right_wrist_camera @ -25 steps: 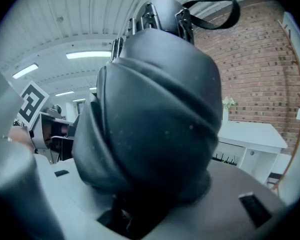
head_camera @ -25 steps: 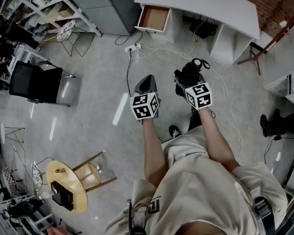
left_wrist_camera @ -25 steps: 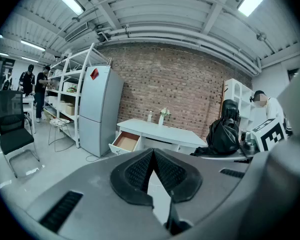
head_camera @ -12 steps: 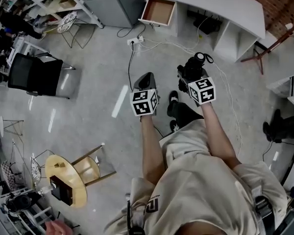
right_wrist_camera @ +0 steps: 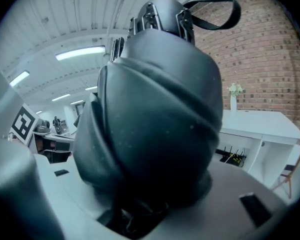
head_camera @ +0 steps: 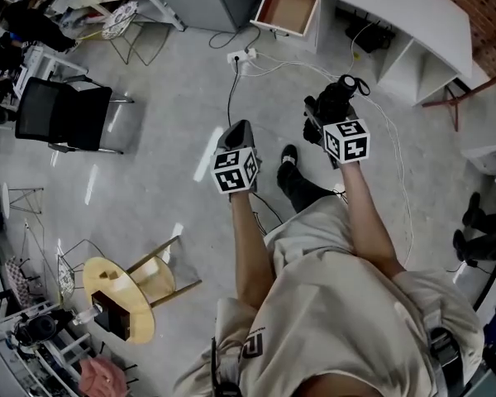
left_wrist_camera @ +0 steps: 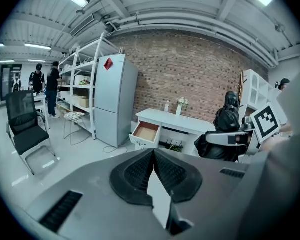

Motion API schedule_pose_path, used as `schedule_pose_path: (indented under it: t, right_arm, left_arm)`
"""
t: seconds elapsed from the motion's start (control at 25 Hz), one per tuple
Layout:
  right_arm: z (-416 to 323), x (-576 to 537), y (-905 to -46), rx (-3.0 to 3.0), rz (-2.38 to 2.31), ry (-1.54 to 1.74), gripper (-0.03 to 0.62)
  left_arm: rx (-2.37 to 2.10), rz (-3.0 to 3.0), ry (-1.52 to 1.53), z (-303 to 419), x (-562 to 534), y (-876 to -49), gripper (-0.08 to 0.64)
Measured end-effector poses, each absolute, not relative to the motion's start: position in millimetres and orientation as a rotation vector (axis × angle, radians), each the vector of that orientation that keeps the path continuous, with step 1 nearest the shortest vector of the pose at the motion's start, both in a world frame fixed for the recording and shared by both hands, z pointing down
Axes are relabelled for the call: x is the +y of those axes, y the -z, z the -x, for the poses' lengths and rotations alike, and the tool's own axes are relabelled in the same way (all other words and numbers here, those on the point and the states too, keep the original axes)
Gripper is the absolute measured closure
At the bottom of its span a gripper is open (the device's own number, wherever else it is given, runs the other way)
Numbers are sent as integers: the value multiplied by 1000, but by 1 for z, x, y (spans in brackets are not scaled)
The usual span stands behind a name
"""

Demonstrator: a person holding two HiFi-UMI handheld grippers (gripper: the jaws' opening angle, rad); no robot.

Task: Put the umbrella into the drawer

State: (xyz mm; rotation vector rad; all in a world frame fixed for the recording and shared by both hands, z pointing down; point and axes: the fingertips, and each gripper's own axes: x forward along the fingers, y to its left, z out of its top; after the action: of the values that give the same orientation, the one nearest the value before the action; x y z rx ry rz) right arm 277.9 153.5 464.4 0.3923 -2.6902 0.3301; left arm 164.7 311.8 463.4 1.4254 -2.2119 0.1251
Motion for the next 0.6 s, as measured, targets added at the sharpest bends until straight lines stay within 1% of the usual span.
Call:
schedule_pose_path:
  t: [0.2, 0.4, 0.6]
  right_arm:
    - [-232, 126, -459, -2736, -370, -442, 314]
    - [-190, 105, -454, -2731, -401, -442, 314]
    - [-152, 88, -449, -2740, -409, -544, 314]
  left_arm:
    - [-2204, -1403, -168, -123, 300, -468, 549]
    - [-2195, -1411, -238, -82, 290, -464, 549]
    - [-2213, -1438, -274, -43, 275, -455, 549]
